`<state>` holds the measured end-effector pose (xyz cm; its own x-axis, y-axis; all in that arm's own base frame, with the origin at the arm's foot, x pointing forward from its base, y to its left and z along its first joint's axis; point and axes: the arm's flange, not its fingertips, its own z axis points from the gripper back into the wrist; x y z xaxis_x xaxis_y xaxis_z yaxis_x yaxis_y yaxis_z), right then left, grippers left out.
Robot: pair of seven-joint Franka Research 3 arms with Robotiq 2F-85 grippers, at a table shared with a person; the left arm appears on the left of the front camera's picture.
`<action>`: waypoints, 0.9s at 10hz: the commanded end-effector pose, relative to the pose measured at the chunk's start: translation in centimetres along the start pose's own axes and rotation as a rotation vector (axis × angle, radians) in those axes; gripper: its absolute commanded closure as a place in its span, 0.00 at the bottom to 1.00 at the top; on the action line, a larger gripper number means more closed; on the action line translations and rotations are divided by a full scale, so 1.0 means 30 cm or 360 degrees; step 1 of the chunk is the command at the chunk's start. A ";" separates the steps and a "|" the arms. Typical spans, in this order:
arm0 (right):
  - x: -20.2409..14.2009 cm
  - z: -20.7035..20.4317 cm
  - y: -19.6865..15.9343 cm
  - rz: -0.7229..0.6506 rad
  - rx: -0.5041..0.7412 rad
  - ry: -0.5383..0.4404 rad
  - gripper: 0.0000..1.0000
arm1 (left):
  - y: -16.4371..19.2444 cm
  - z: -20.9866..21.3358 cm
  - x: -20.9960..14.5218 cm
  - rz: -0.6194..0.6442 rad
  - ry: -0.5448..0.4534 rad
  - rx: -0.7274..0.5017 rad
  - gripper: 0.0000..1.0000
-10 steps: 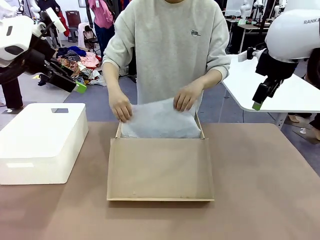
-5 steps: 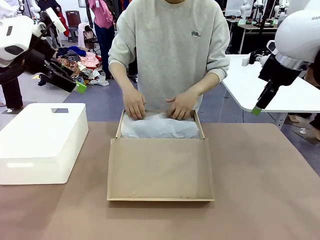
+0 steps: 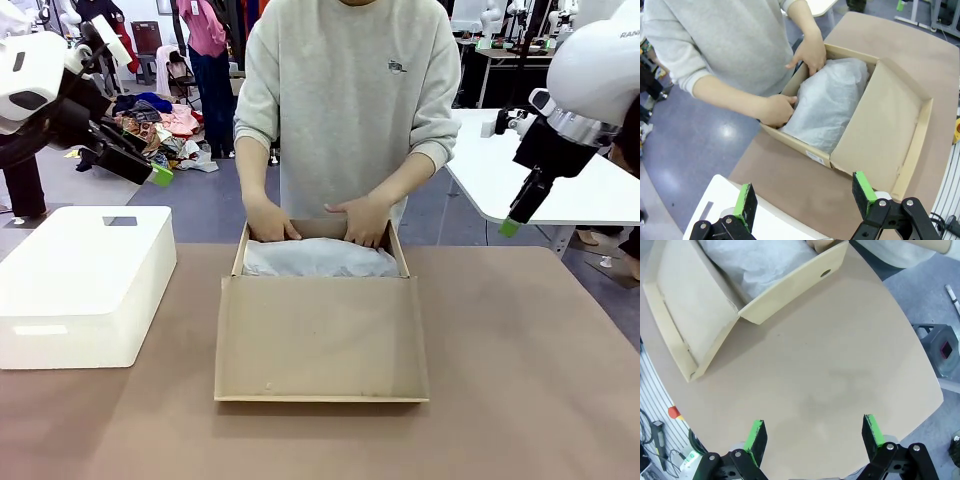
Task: Pack the shoes into the box.
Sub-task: Close the Shoes Box.
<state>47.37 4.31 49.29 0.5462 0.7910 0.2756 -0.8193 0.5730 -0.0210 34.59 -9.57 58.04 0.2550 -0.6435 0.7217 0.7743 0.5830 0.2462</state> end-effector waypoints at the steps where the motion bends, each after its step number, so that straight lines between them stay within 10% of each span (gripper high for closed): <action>1: -0.003 0.006 -0.006 0.0029 -0.0017 -0.0019 0.00 | 0.004 -0.002 -0.001 -0.0007 -0.0024 -0.0001 0.00; 9: -0.036 -0.036 -0.066 0.0491 0.0303 -0.0194 0.00 | 0.004 -0.002 -0.001 -0.0007 -0.0024 -0.0001 0.00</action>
<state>47.58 3.55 47.90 0.3305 0.8755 0.3525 -0.9381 0.3458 0.0208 34.59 -9.57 58.05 0.2550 -0.6434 0.7218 0.7742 0.5830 0.2462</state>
